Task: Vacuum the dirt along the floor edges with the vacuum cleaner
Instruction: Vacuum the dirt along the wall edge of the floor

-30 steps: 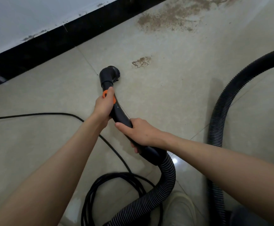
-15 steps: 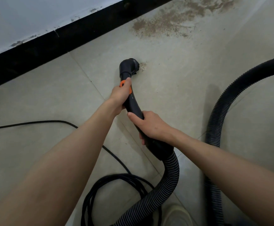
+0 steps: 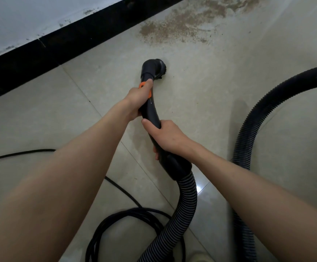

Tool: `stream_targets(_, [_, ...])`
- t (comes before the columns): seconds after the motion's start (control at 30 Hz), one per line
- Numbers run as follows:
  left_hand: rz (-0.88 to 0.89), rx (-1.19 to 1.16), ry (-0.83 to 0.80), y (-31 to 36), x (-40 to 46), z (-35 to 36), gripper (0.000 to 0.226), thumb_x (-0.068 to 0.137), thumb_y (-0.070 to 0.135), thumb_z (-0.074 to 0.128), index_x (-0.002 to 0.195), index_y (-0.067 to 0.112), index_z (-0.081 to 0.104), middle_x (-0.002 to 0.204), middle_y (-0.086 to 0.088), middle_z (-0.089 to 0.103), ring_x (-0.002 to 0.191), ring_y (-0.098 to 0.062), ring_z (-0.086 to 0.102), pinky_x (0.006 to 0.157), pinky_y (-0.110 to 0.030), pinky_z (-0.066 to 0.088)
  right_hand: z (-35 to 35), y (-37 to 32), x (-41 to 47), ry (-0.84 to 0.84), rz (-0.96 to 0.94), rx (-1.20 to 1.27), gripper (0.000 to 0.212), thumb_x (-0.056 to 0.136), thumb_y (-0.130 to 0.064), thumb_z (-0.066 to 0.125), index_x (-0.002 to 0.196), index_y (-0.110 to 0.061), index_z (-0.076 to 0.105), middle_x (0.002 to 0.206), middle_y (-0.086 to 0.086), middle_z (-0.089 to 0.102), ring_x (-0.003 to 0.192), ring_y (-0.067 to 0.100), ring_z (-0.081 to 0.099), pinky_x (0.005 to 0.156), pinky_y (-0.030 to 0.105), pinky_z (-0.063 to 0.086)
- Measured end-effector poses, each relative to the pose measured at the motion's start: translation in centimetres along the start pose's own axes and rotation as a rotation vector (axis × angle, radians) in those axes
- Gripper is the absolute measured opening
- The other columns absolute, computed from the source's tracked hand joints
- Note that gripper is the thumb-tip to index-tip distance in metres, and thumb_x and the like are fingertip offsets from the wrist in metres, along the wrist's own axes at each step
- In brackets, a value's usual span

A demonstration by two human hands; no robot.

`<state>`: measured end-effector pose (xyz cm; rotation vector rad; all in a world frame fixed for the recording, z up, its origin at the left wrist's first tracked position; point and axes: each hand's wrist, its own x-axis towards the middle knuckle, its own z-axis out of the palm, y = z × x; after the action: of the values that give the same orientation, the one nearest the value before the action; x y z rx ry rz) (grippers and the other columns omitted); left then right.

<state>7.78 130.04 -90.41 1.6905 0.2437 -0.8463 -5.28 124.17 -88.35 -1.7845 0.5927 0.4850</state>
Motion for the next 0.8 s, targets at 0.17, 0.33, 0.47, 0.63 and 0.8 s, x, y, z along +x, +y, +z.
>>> stream_targets(0.17, [0.025, -0.009, 0.094, 0.9, 0.0, -2.5, 0.059, 0.095, 0.046, 0.047, 0.133, 0.0, 0.041, 0.086, -0.005, 0.053, 0.071, -0.018, 0.055, 0.053, -0.029, 0.045, 0.8, -1.9, 0.8, -0.081, -0.033, 0.006, 0.048, 0.096, -0.052, 0.049, 0.079, -0.008, 0.046, 0.055, 0.012, 0.059, 0.041, 0.027, 0.06, 0.038, 0.022, 0.043])
stream_targets(0.33, [-0.043, -0.038, 0.094, -2.4, -2.6, -5.5, 0.055, 0.095, 0.05, 0.047, 0.121, 0.002, 0.047, 0.086, -0.006, 0.055, 0.073, -0.019, 0.057, 0.057, -0.029, 0.047, 4.1, -0.8, -1.1, -0.157, -0.025, -0.063, 0.049, 0.095, -0.055, 0.047, 0.077, -0.009, 0.048, 0.055, 0.011, 0.06, 0.04, 0.025, 0.061, 0.039, 0.024, 0.046])
stream_targets(0.47, [-0.074, -0.049, 0.068, -5.5, -4.8, -5.7, 0.049, 0.094, 0.052, 0.045, 0.106, 0.005, 0.05, 0.083, -0.007, 0.056, 0.072, -0.02, 0.057, 0.06, -0.03, 0.048, 5.5, 1.4, -3.7, -0.157, -0.007, -0.116, 0.048, 0.093, -0.059, 0.046, 0.077, -0.014, 0.047, 0.051, 0.003, 0.059, 0.037, 0.02, 0.059, 0.038, 0.022, 0.044])
stream_targets(0.63, [-0.035, 0.01, 0.013, -4.9, -5.3, -2.9, 0.046, 0.093, 0.053, 0.047, 0.1, 0.008, 0.053, 0.081, -0.005, 0.057, 0.072, -0.018, 0.058, 0.055, -0.027, 0.045, 4.0, 2.3, -5.1, -0.09, 0.03, -0.008, 0.046, 0.094, -0.057, 0.048, 0.077, -0.014, 0.045, 0.045, 0.001, 0.058, 0.037, 0.022, 0.058, 0.037, 0.021, 0.042])
stream_targets(0.8, [0.012, 0.006, 0.031, -2.0, -3.7, 0.4, 0.042, 0.092, 0.05, 0.05, 0.098, 0.008, 0.05, 0.082, -0.004, 0.056, 0.073, -0.018, 0.057, 0.06, -0.029, 0.047, 1.1, 1.4, -3.6, 0.011, 0.018, 0.016, 0.045, 0.096, -0.052, 0.048, 0.078, -0.011, 0.045, 0.044, 0.002, 0.059, 0.038, 0.023, 0.06, 0.038, 0.02, 0.041])
